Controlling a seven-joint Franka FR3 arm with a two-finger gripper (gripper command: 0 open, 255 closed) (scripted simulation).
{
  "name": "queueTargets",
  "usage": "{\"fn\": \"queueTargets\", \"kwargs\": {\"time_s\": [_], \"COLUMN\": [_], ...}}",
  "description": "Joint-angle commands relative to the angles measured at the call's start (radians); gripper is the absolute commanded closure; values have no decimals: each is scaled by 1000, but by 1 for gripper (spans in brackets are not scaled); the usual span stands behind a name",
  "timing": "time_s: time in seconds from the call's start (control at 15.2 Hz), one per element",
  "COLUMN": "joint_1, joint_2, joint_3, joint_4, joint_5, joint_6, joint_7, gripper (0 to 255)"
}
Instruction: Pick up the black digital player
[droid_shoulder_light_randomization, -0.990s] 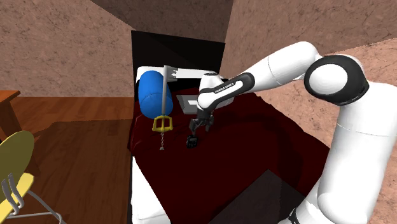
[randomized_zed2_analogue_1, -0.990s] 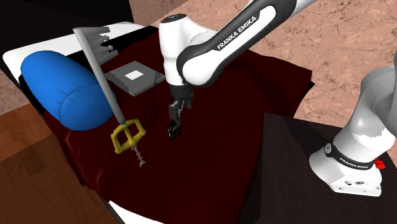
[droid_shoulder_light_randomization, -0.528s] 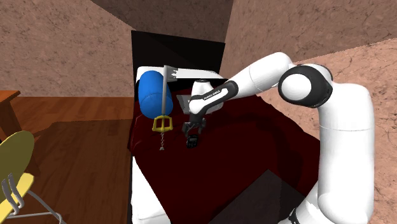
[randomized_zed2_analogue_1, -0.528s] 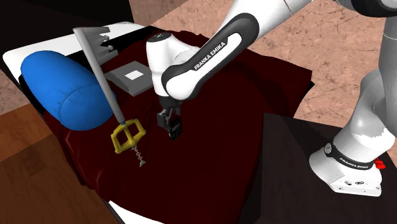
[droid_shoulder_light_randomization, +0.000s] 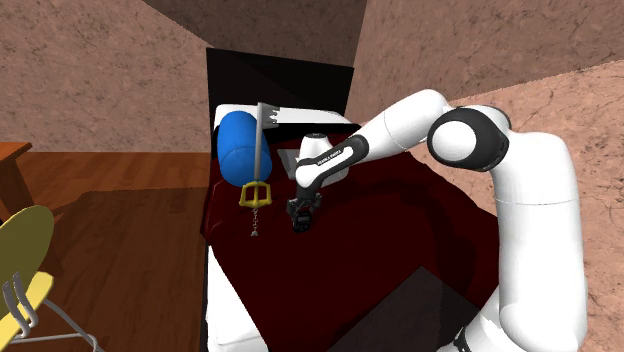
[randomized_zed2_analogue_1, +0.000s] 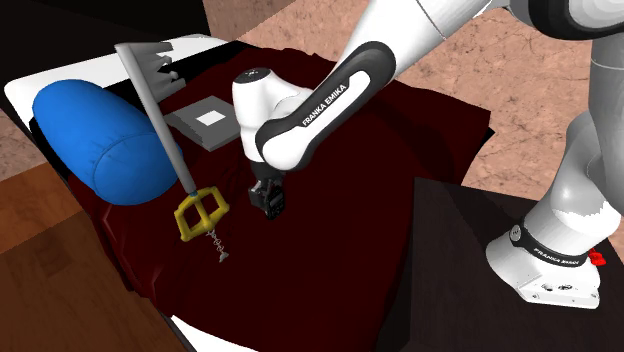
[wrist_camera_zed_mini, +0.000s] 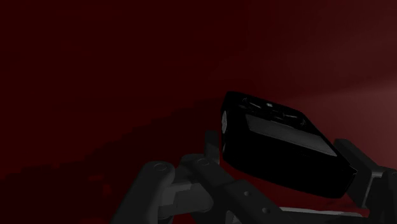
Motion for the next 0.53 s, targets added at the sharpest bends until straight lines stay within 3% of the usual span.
{"fn": "queueTargets", "kwargs": {"time_s": [0.0,0.46], "joint_1": [0,1], "joint_2": [2,1], "joint_3": [-1,0], "joint_4": [-1,0], "joint_5": [0,0], "joint_6": [1,-1], "joint_7": [0,1], "gripper": [255,255]}}
